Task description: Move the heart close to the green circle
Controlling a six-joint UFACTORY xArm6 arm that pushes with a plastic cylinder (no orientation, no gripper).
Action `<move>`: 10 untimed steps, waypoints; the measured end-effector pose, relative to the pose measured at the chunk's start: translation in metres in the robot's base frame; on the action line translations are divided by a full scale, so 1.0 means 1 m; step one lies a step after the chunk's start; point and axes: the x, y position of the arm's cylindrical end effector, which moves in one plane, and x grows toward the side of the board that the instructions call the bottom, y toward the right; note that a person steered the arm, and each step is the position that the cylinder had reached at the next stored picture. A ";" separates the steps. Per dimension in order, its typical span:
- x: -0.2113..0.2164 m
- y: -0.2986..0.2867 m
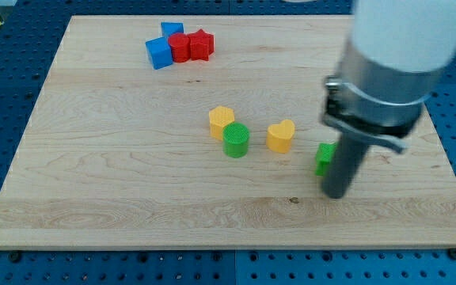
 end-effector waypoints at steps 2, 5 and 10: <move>-0.045 0.045; -0.083 -0.064; -0.099 -0.074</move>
